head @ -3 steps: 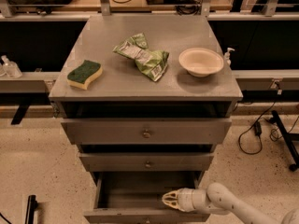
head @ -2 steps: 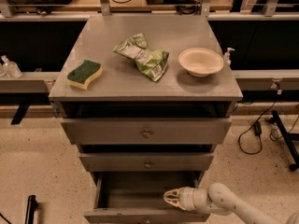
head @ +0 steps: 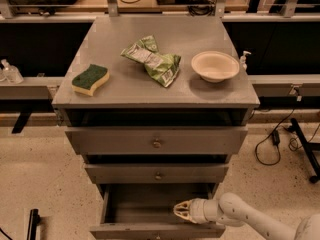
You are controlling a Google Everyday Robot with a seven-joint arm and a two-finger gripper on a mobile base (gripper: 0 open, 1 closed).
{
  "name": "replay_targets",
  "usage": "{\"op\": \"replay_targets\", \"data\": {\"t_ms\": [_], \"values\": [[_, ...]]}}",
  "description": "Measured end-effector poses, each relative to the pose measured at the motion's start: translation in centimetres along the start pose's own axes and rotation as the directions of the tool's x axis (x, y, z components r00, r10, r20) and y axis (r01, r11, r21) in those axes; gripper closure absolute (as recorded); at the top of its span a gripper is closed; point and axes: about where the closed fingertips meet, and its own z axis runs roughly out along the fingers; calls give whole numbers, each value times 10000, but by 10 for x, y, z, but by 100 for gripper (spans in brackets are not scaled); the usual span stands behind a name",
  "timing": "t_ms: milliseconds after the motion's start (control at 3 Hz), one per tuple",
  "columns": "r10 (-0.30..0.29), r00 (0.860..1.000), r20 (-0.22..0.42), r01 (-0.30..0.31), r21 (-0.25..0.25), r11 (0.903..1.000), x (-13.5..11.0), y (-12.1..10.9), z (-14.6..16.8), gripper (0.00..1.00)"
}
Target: Open bottom drawer
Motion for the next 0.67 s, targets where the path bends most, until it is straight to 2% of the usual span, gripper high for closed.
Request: {"op": "replay_targets", "data": {"t_ms": [333, 667], "values": [[514, 9964, -669, -543, -415, 9977, 4, -5, 10, 100], [989, 9878, -1206, -1083, -744, 9913, 8, -8, 16, 100]]}}
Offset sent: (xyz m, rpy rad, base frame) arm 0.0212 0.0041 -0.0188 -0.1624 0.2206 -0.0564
